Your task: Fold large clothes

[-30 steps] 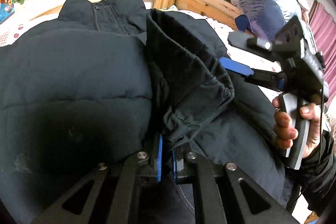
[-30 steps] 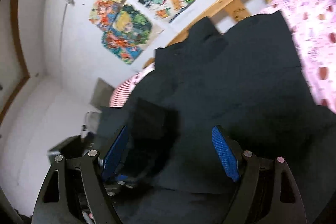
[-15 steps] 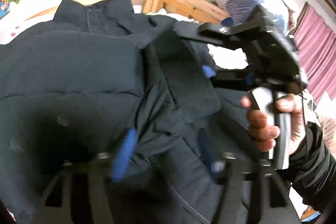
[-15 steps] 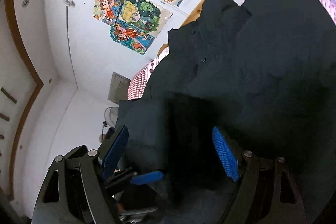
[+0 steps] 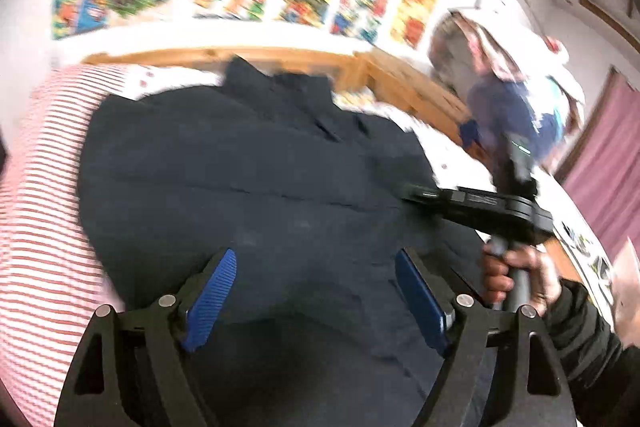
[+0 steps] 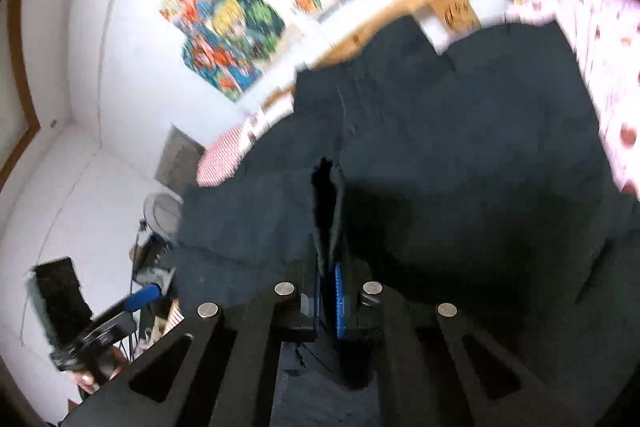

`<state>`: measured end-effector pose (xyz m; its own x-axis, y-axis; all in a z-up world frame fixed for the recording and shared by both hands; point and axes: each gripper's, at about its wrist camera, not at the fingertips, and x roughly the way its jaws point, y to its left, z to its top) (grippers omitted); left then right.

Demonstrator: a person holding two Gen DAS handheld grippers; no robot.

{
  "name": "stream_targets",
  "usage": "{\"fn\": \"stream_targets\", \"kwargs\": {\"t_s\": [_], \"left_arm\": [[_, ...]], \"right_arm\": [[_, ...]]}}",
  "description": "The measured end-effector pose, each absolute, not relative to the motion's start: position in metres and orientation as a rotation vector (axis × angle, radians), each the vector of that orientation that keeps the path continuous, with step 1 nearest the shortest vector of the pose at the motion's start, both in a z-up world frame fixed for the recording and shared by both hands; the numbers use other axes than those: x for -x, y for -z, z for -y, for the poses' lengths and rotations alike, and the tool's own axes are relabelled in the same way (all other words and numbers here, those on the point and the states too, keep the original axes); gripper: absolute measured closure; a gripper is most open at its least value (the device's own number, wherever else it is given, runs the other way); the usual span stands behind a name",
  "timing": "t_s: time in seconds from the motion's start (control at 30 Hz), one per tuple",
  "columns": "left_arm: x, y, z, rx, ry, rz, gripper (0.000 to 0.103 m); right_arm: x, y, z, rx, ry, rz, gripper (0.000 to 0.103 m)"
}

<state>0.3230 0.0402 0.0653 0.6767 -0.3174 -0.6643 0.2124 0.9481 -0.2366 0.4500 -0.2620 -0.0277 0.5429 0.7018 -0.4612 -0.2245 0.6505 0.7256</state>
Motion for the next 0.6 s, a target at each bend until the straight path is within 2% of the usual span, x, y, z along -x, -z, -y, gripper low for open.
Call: {"fn": "stream_targets", "kwargs": {"t_s": [0.13, 0.33, 0.6], "left_arm": [[-0.324, -0.078, -0.083, 0.168, 0.185, -0.728, 0.018], [-0.336, -0.069, -0.118, 0.192, 0.098, -0.743, 0.018], [-0.357, -0.039, -0.127, 0.211, 0.077, -0.819, 0.018]], "right_arm": [[-0.454, -0.016, 0.294, -0.701, -0.571, -0.679, 0.098], [-0.462, -0.056, 0.335, -0.667, -0.463, -0.597, 0.098], [-0.481, -0.018, 0.387, -0.659, -0.286, -0.655, 0.098]]}}
